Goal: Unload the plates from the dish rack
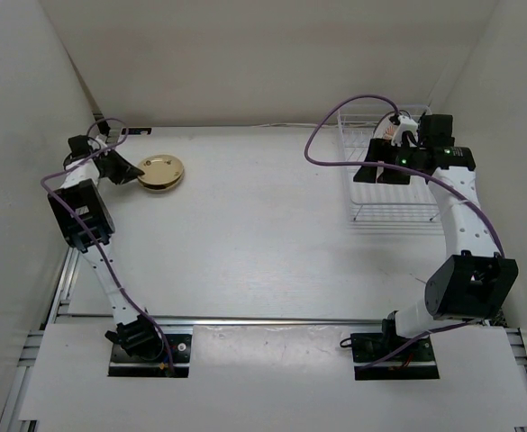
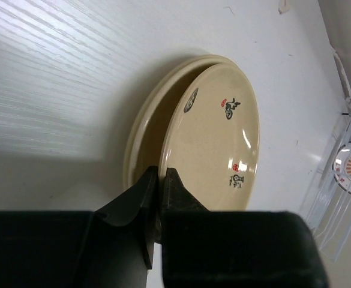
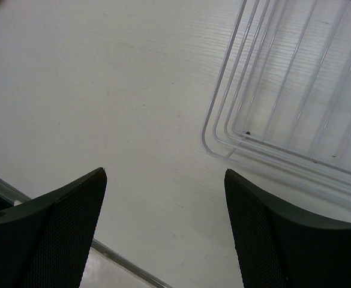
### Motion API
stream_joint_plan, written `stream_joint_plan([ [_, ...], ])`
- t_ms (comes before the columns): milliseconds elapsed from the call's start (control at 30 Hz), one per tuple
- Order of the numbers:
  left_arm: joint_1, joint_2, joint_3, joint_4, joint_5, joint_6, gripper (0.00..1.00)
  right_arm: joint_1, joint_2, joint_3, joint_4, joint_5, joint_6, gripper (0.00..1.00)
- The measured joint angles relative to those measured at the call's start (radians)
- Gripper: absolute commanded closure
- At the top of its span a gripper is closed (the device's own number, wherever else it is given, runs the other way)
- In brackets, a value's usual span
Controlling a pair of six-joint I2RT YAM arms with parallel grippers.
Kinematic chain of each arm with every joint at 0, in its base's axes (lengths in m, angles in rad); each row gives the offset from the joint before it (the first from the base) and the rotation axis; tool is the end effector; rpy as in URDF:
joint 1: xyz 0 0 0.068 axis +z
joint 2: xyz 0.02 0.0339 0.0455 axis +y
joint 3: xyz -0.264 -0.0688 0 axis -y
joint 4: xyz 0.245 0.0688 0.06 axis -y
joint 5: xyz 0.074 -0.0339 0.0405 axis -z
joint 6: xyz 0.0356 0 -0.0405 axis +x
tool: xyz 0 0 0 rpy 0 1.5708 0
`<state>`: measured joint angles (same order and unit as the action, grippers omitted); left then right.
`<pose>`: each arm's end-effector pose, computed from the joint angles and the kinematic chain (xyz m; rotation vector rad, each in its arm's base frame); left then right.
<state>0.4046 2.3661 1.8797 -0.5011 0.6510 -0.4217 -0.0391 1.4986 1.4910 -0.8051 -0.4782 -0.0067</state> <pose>0.4769 0.1807 0.1514 -0.7550 2.3395 -0.8317 0.3194 0.0039 0.3583 -0.1878 2.3252 0.5447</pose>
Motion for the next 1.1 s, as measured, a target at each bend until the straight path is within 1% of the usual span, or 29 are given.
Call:
stream_joint_plan([
  [100, 0.006, 0.000, 0.000, 0.000, -0.013, 0.007, 0.90, 0.000, 0.000, -0.007, 0.001, -0.003, 0.000, 0.18],
  [133, 0.006, 0.000, 0.000, 0.000, -0.018, 0.011, 0.86, 0.000, -0.001, -0.010, 0.002, -0.004, 0.000, 0.18],
  [167, 0.007, 0.000, 0.000, 0.000, -0.019, 0.015, 0.80, 0.000, 0.000, -0.011, 0.003, -0.005, 0.000, 0.18],
  [233, 0.006, 0.000, 0.000, 0.001, -0.022, 0.027, 0.62, 0.000, -0.001, -0.015, 0.007, -0.010, 0.000, 0.18],
  [267, 0.006, 0.000, 0.000, 0.002, -0.019, 0.028, 0.43, 0.000, -0.001, -0.016, 0.008, -0.012, 0.002, 0.18],
  [400, 0.002, -0.008, -0.002, 0.005, -0.016, 0.047, 0.20, 0.000, -0.002, -0.016, 0.018, -0.019, 0.005, 0.18],
  [567, 0.002, -0.034, -0.016, 0.005, -0.025, 0.066, 0.16, 0.000, -0.002, -0.016, 0.022, -0.022, 0.007, 0.18],
  [867, 0.005, -0.114, -0.058, -0.006, -0.063, 0.086, 0.15, 0.000, -0.045, -0.047, 0.031, -0.029, 0.019, 0.18],
  [900, 0.006, -0.122, -0.059, -0.008, -0.070, 0.090, 0.13, 0.000, -0.053, -0.053, 0.030, -0.031, 0.021, 0.18],
  [933, 0.006, -0.131, -0.060, -0.009, -0.079, 0.093, 0.07, 0.000, -0.061, -0.059, 0.030, -0.032, 0.022, 0.18],
  [1100, 0.002, -0.178, -0.096, -0.014, -0.150, 0.114, 0.06, 0.000, -0.086, -0.076, 0.031, -0.047, 0.024, 0.18],
])
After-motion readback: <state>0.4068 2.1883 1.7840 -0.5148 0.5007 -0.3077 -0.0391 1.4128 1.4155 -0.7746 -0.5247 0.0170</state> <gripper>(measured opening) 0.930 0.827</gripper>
